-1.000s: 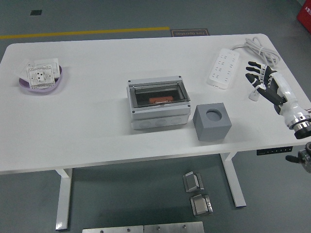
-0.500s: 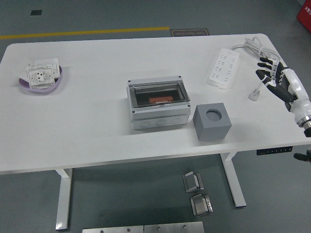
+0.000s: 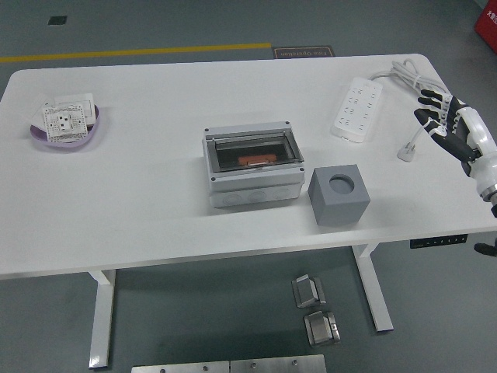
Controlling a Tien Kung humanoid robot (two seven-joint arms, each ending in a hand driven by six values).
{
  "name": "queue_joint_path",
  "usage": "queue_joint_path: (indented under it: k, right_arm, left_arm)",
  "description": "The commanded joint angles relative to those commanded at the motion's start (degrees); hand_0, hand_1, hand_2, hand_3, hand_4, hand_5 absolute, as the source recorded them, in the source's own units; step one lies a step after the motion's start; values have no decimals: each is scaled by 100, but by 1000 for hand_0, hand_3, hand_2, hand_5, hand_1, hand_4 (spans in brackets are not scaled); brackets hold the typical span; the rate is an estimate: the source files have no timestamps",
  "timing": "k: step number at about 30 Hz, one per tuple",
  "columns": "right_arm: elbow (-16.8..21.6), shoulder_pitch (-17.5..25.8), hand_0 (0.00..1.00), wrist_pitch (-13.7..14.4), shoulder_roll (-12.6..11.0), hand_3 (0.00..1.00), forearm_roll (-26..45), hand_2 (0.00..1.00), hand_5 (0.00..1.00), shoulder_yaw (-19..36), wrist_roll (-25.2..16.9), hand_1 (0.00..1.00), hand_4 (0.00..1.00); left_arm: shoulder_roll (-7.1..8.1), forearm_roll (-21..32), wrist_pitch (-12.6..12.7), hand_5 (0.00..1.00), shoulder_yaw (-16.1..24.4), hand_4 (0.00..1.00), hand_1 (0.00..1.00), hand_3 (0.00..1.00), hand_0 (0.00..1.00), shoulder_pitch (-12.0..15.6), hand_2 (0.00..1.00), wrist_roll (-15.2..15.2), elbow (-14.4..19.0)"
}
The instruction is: Pick up the cylinder from the cube,place it in the box,flap close box
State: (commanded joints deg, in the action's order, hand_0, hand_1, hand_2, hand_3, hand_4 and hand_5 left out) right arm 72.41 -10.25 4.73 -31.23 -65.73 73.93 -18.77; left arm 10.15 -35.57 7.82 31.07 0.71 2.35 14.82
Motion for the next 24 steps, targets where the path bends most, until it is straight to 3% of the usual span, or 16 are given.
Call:
queue_joint_path:
  k: [8,17,24]
  right_arm:
    - [0,7,840,14,5,834,-31,824,587,40,-14,769,819]
    - [-31,-3,835,65,-10,831,-58,823,562,-73,-15,769,802]
    - [-25,-122,818,44,48,834,-260,797,552,-269,71,736,793]
  left_arm:
    - [12,77,0,299,-92,646,700,659,710,-17,615,6,-26]
    - [134,266,10,299,-321,646,700,659,710,-15,615,2,-58]
    - [103,490,-1,300,-537,647,700,659,710,61,615,-2,-132]
